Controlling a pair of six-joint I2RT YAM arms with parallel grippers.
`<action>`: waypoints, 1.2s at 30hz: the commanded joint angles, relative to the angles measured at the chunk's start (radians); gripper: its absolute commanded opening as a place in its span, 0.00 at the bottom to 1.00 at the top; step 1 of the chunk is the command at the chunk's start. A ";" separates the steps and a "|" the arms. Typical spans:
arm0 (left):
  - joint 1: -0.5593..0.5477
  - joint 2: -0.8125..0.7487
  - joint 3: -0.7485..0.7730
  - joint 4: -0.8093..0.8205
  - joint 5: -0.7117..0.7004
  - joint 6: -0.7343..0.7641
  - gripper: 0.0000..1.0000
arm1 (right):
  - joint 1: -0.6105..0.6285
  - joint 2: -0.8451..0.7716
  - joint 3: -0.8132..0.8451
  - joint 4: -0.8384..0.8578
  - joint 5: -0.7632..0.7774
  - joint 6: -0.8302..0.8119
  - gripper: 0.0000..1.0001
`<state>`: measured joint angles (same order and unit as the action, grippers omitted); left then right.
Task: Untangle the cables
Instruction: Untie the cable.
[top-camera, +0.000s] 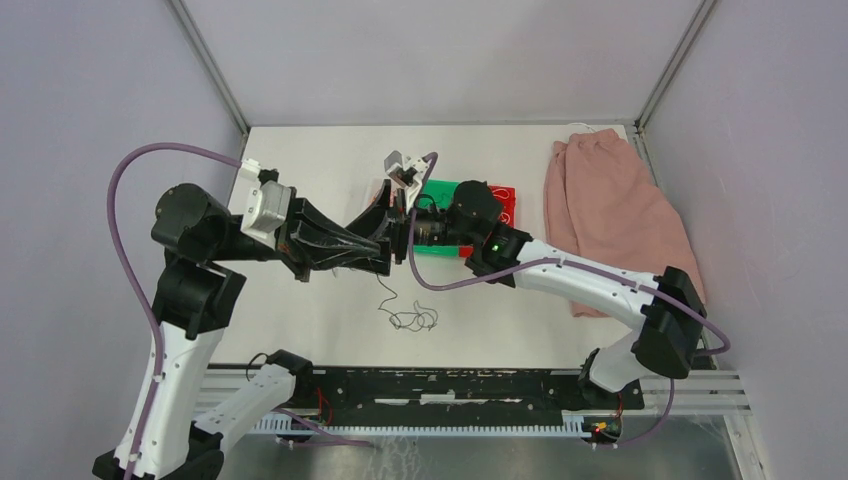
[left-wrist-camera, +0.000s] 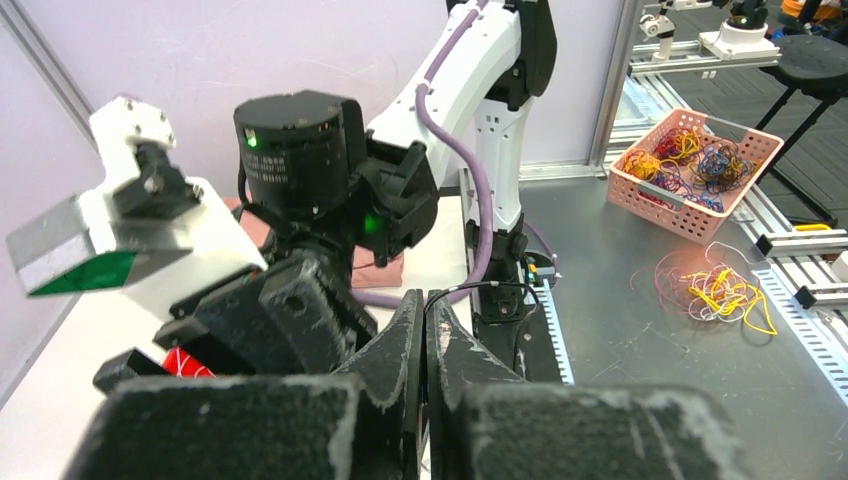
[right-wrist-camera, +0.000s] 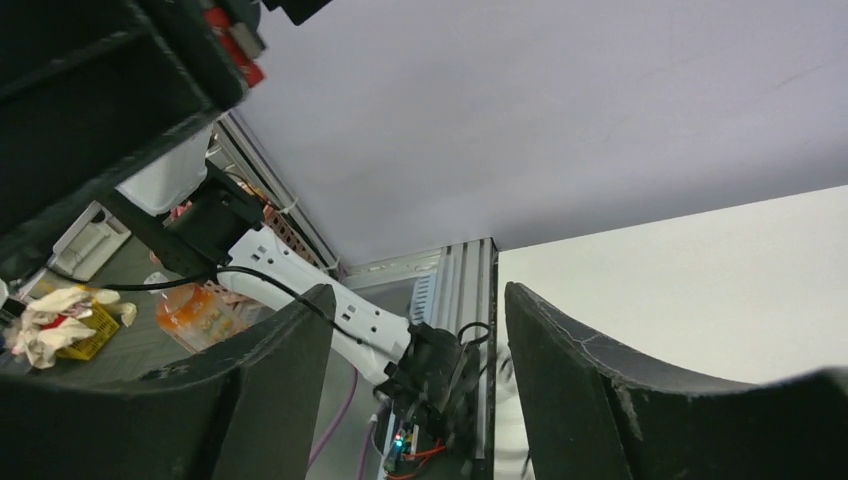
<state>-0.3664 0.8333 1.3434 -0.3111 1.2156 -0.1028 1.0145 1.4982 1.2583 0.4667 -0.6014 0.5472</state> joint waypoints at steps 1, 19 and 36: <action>0.000 0.020 0.050 0.001 0.039 0.008 0.03 | 0.004 0.044 0.013 0.173 0.035 0.109 0.67; 0.000 0.021 0.081 0.035 0.045 -0.034 0.03 | -0.001 0.057 -0.056 0.158 0.104 0.139 0.55; 0.001 -0.003 0.031 -0.012 0.024 0.049 0.03 | -0.026 -0.269 -0.106 -0.190 -0.097 -0.250 0.80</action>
<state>-0.3664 0.8265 1.3685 -0.3267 1.2377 -0.0879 0.9874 1.2697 1.0981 0.4767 -0.6392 0.4824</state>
